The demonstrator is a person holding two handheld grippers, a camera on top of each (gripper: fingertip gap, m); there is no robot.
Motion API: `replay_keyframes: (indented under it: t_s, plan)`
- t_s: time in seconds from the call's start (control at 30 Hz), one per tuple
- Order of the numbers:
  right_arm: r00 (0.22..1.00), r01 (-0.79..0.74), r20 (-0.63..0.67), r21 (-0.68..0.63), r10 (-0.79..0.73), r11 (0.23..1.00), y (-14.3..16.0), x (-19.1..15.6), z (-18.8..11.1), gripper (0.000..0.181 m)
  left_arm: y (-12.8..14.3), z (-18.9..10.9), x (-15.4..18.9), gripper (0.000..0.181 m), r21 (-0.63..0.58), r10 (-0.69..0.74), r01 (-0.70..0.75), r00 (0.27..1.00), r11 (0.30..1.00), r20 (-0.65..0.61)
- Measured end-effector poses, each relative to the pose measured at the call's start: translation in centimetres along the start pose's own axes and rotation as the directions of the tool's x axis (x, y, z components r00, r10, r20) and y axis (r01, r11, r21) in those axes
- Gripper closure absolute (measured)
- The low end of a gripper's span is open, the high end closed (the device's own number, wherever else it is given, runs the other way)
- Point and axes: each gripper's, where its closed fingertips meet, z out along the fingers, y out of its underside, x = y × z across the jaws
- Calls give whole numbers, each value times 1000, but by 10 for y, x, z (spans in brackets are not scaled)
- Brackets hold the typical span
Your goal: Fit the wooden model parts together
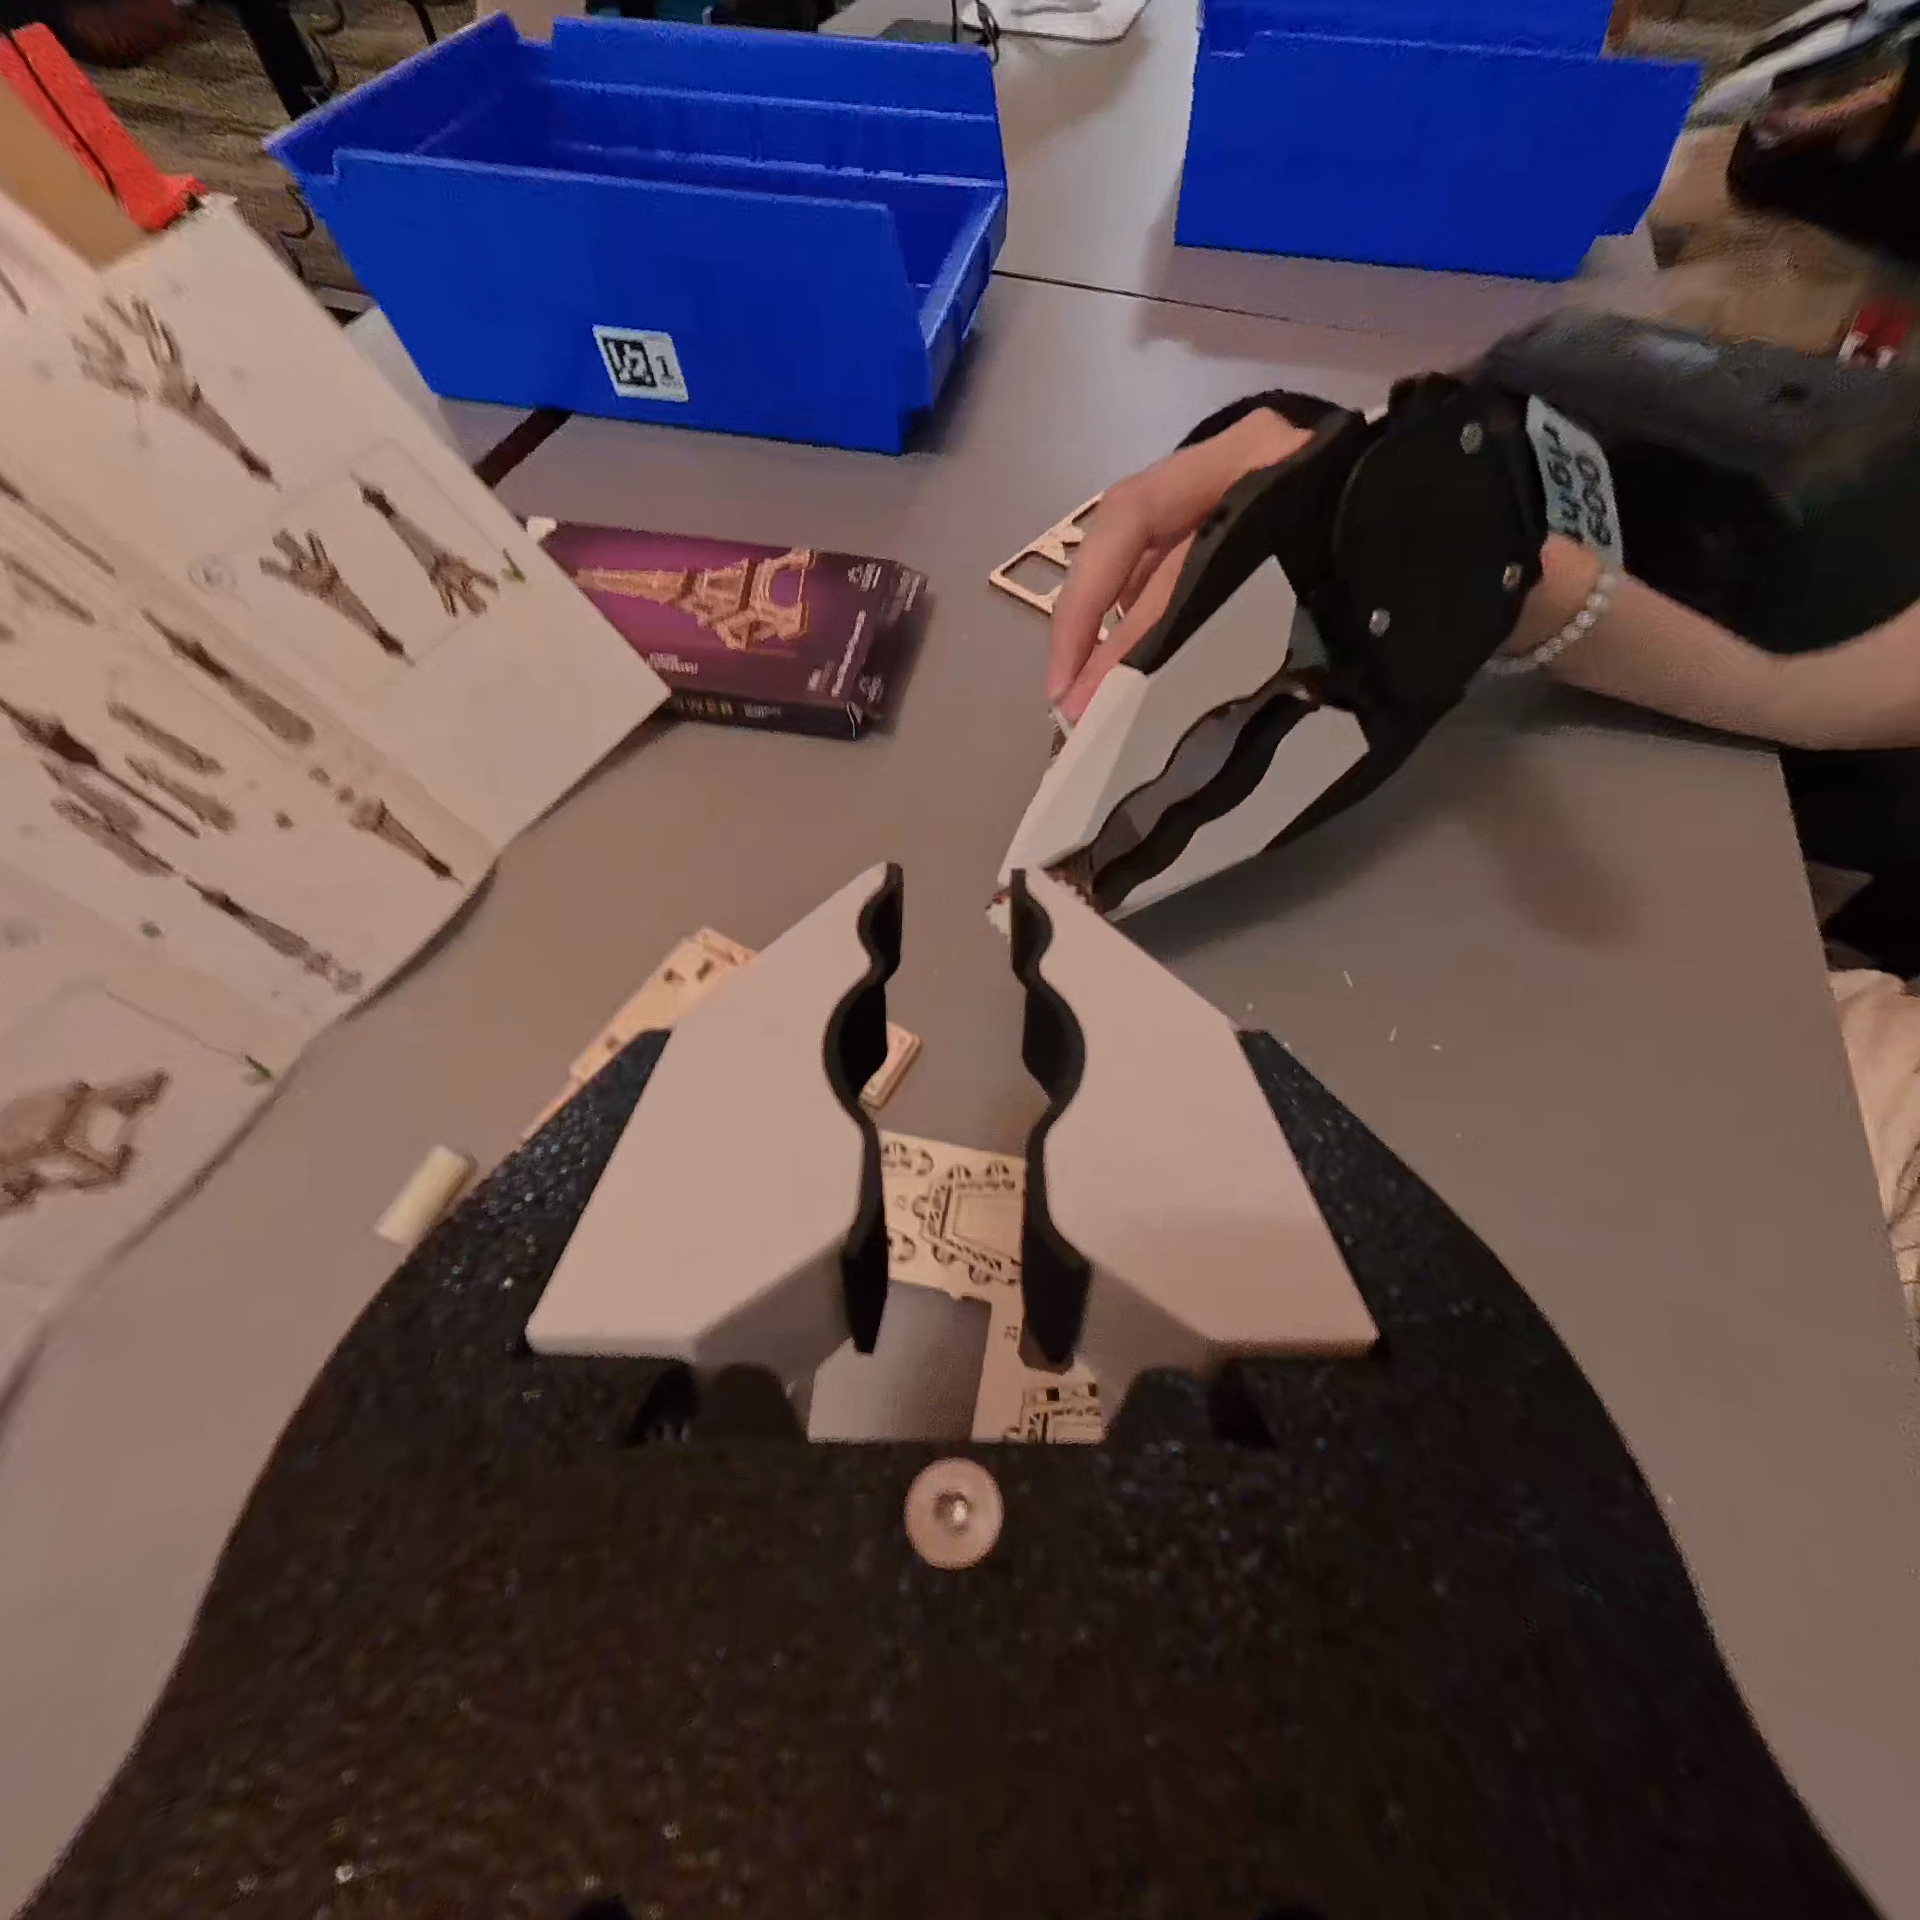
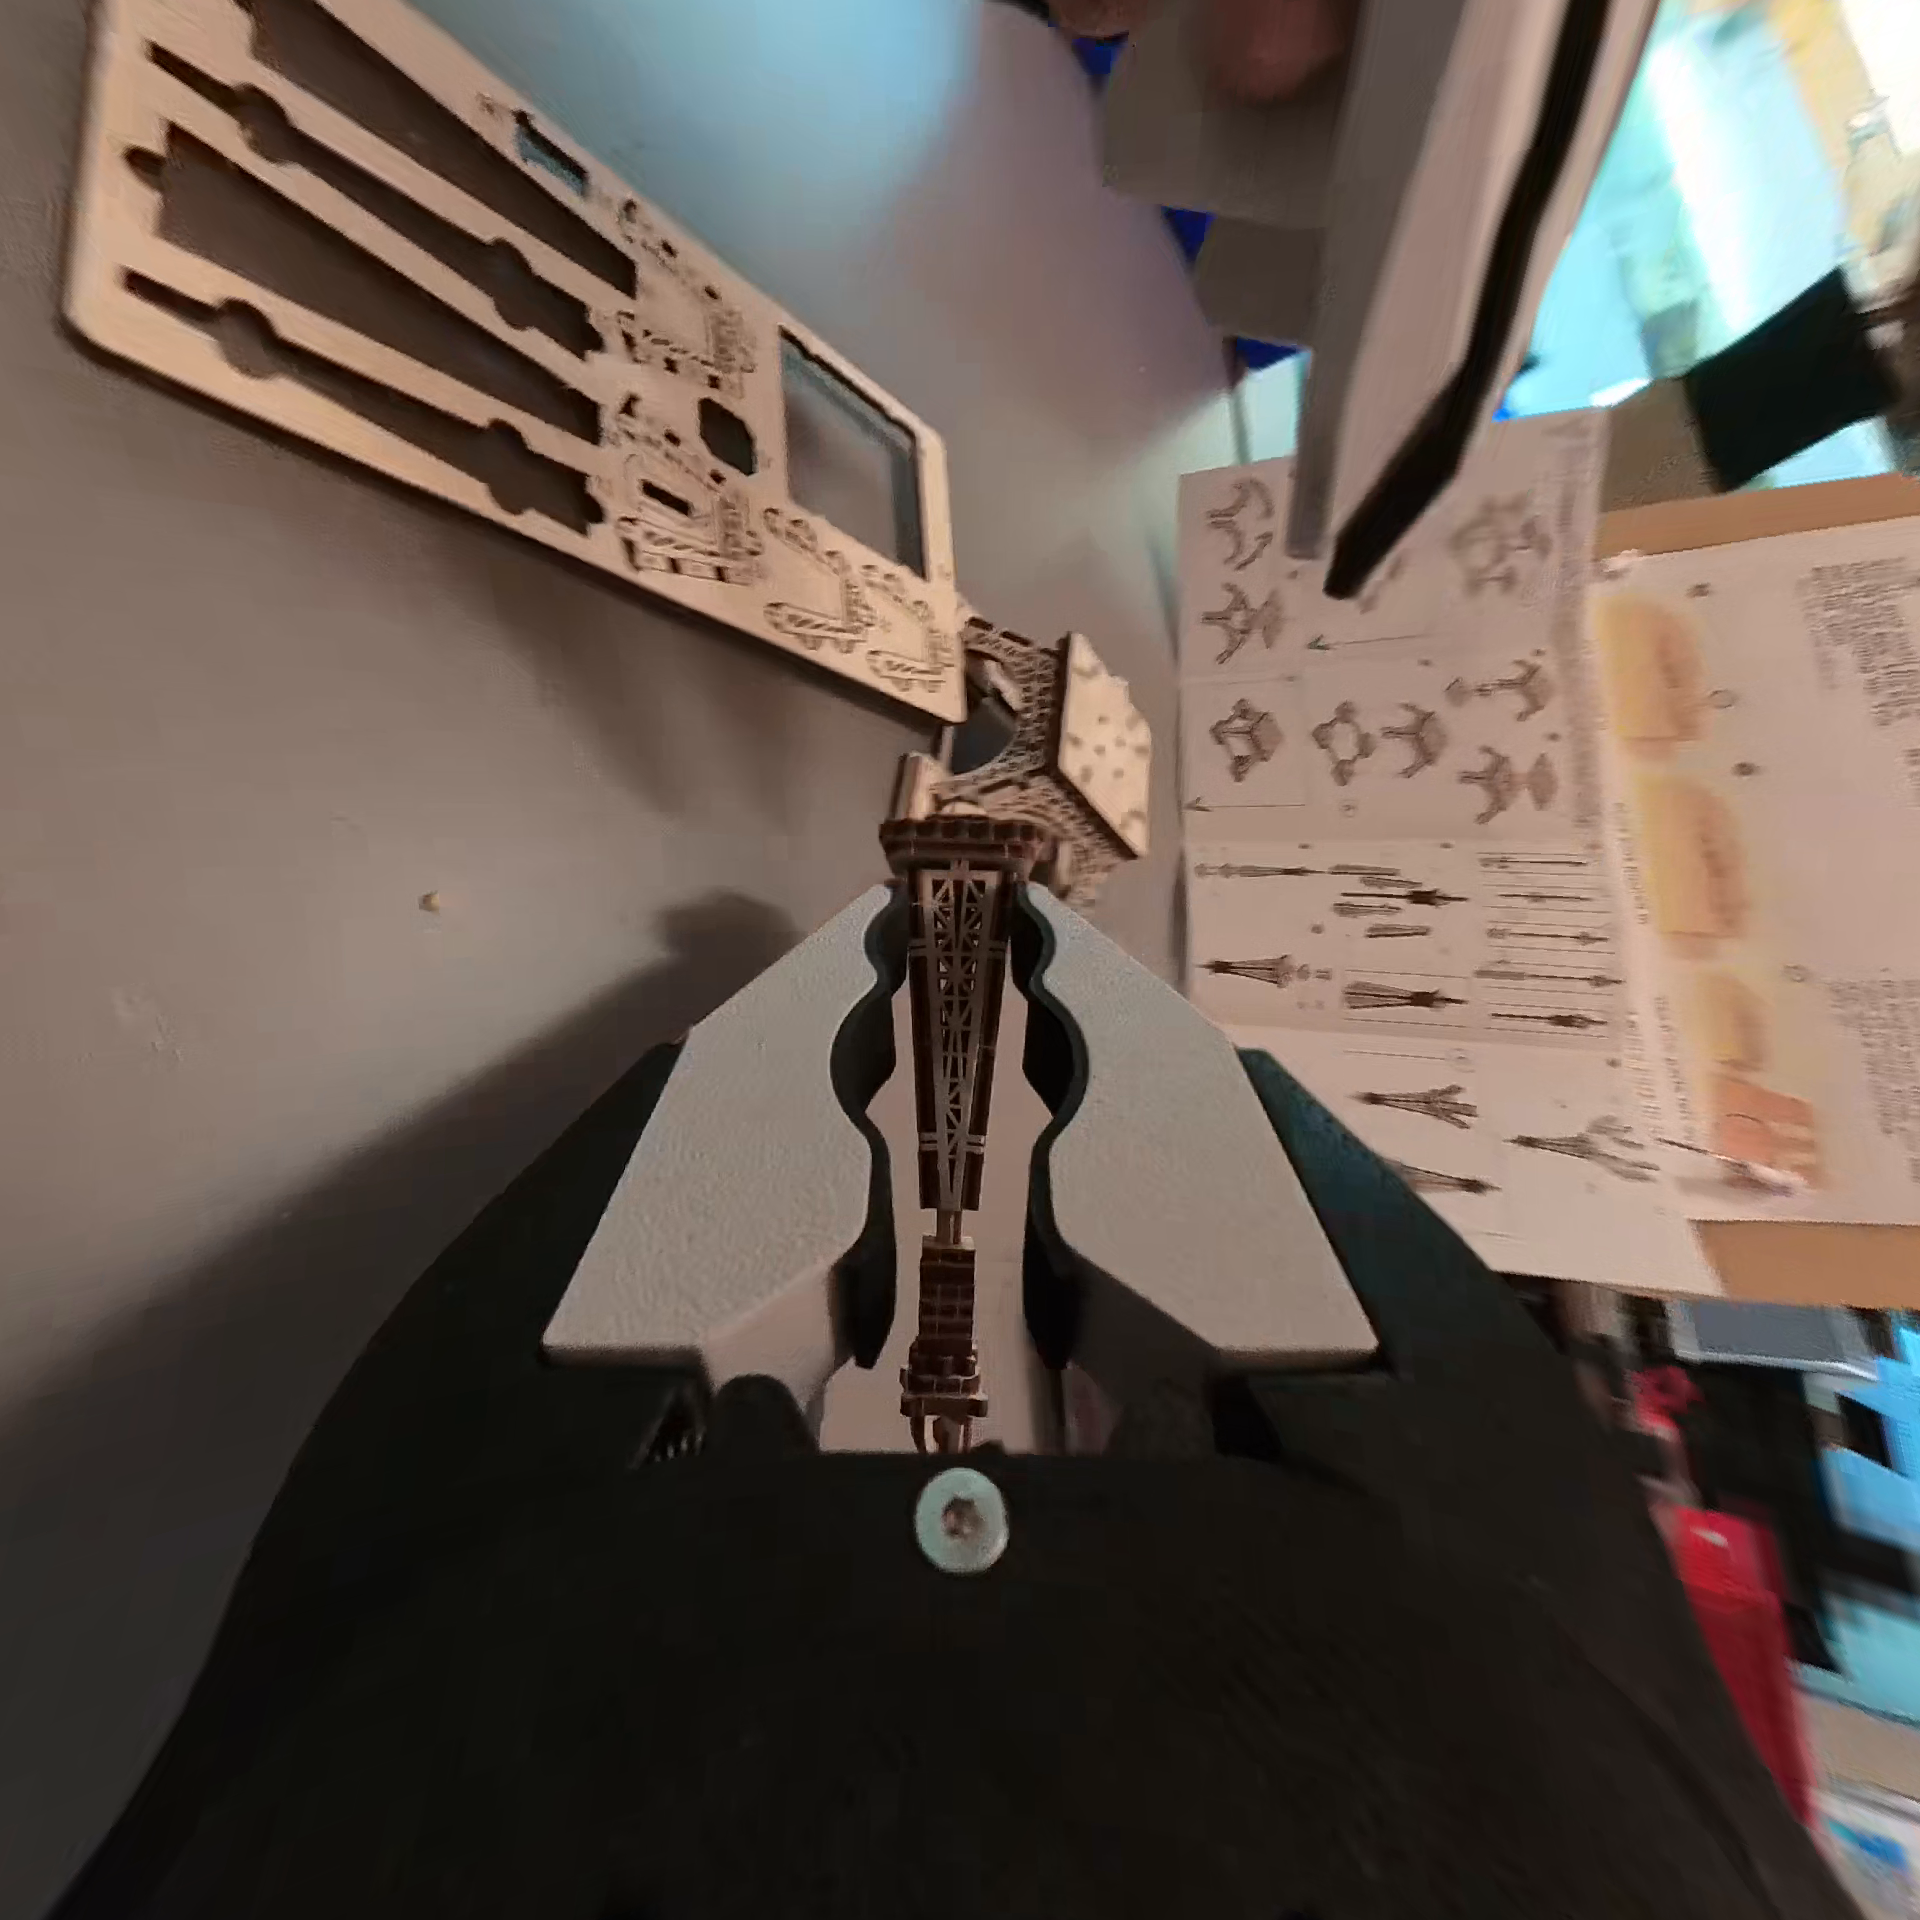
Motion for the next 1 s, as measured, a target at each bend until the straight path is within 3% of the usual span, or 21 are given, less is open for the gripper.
replay_keyframes:
  t_s: [0.13, 0.27, 0.37, 0.5, 0.6, 0.73, 0.83, 1.0]
  plan:
    - [994, -39, 99, 22, 36, 999, 4, -17, 6, 160, 35, -9, -16, 153, 90, -79, 74, 996, 993, 47]
    - [992, -23, 121, -6, 24, 1000, 5, -24, 14, 150, 45, -37, -43, 140, 193, -63, 26, 980, 981, 188]
    - [994, -35, 100, -16, 37, 999, 7, -17, 10, 138, 65, -64, -86, 131, 107, -1, -50, 904, 993, 427]
    - [983, -167, 72, 6, 166, 986, 11, -2, -9, 122, 100, -102, -138, 130, -84, 81, -33, 724, 996, 684]
    - [952, -284, -119, -8, 281, 959, 37, 38, -25, 118, 127, -118, -162, 128, -135, 66, 67, 612, 989, 788]
    - [785, -471, -480, -53, 391, 881, 95, 89, -52, 113, 131, -130, -175, 125, -197, 150, 51, 473, 979, 868]
    - [692, -541, -606, -74, 394, 838, 120, 98, -64, 117, 121, -137, -176, 125, -270, 267, -43, 372, 962, 889]
    - [632, -567, -690, -102, 353, 817, 134, 102, -71, 113, 113, -139, -176, 125, -304, 320, -98, 322, 948, 891]
